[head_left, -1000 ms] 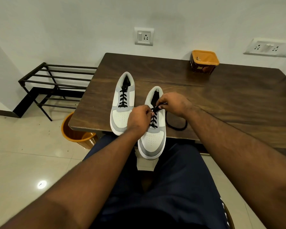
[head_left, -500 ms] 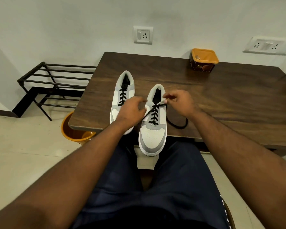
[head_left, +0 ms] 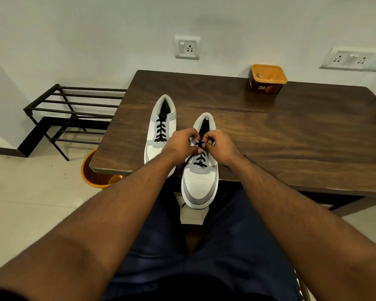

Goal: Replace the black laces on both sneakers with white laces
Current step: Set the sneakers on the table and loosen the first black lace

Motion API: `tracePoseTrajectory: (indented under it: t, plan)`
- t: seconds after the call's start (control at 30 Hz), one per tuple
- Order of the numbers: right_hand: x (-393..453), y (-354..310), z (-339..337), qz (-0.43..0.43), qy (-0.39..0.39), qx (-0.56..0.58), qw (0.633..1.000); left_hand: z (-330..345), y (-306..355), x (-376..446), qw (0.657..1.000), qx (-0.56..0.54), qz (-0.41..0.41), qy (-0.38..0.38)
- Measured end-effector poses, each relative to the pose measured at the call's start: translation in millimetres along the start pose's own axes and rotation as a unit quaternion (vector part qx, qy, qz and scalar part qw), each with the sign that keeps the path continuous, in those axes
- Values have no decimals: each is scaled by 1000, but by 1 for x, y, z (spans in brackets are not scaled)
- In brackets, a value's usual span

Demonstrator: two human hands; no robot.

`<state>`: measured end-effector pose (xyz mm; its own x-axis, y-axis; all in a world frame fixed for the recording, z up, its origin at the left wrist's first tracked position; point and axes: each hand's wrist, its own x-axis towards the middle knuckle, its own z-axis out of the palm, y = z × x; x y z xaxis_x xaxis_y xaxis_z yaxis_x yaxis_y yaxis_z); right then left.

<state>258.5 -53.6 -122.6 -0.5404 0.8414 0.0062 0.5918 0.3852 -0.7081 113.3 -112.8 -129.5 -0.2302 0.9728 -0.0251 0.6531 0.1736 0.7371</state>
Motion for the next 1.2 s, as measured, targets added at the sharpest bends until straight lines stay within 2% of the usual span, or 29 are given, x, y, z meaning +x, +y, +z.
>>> tracePoseTrajectory:
  t: [0.07,0.13,0.23,0.3,0.43,0.5,0.57,0.7,0.77,0.83,0.93,1.07,1.13,1.2]
  plan:
    - [-1,-1,-3,40,-42,92,994,-1,-4,1,1000,-7,-3,4]
    - [-2,0,-5,104,-83,204,970,-2,-5,1,1000,-12,-4,17]
    - [1,-1,-11,182,-144,220,948,0,-4,1,1000,-17,3,26]
    - [4,-6,-16,181,-155,170,956,4,-4,-1,999,-24,7,28]
    - [1,-12,-19,121,-165,9,979,6,-7,-1,998,-47,0,48]
    - [-2,-3,-13,104,-143,60,982,4,-8,0,998,-50,4,40]
    - [-5,8,-6,94,-73,148,982,3,-7,0,998,-61,11,19]
    - [-2,11,3,64,2,158,985,0,-7,-2,998,-53,20,-9]
    - [-3,3,4,68,23,208,976,0,-11,-3,998,-63,21,-15]
    - [-7,-4,5,99,37,297,949,-3,-14,-4,996,-88,10,1]
    - [-13,-10,4,172,-41,362,915,-5,-15,-4,994,-108,-4,28]
    - [-10,-17,-15,168,-154,242,943,0,-7,-6,999,-27,-3,37]
    - [-7,-16,-22,168,-163,265,935,4,1,-9,999,8,-6,53]
    - [-7,-12,-26,192,-121,339,913,6,5,-9,995,3,-25,94]
